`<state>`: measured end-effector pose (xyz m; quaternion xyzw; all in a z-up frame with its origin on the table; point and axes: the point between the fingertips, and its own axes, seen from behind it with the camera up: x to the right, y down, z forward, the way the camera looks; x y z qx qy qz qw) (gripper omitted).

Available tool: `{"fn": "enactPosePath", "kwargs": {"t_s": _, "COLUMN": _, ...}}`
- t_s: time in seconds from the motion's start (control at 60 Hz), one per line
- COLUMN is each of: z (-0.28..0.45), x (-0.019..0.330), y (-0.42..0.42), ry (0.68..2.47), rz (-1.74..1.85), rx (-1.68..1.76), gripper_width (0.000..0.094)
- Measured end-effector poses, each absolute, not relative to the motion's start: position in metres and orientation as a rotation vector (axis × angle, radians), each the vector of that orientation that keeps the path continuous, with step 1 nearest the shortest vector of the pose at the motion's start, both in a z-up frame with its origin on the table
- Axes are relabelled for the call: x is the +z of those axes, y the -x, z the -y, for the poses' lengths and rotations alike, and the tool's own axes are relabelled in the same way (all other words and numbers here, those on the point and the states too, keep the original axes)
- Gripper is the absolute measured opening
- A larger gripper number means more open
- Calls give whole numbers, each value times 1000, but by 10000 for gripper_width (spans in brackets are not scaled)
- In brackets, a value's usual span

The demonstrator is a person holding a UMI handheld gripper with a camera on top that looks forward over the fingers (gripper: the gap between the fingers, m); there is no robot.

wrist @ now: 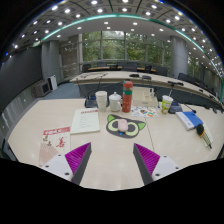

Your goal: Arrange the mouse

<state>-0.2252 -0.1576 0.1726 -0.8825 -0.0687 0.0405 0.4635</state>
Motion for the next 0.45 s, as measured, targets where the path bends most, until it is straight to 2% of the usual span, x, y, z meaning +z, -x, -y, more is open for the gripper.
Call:
{"fn": "enactPosePath", "kwargs": {"t_s": 0.2, "z": 229, "x": 199, "y": 225, "ry": 2148, "rz": 163, "rx": 98, "gripper_width": 855}}
{"fn": "enactPosePath", "kwargs": {"t_s": 0.45, "z": 257, "x": 219, "y": 227, "ry": 2124, "rz": 157, "rx": 82, "gripper_width": 853}}
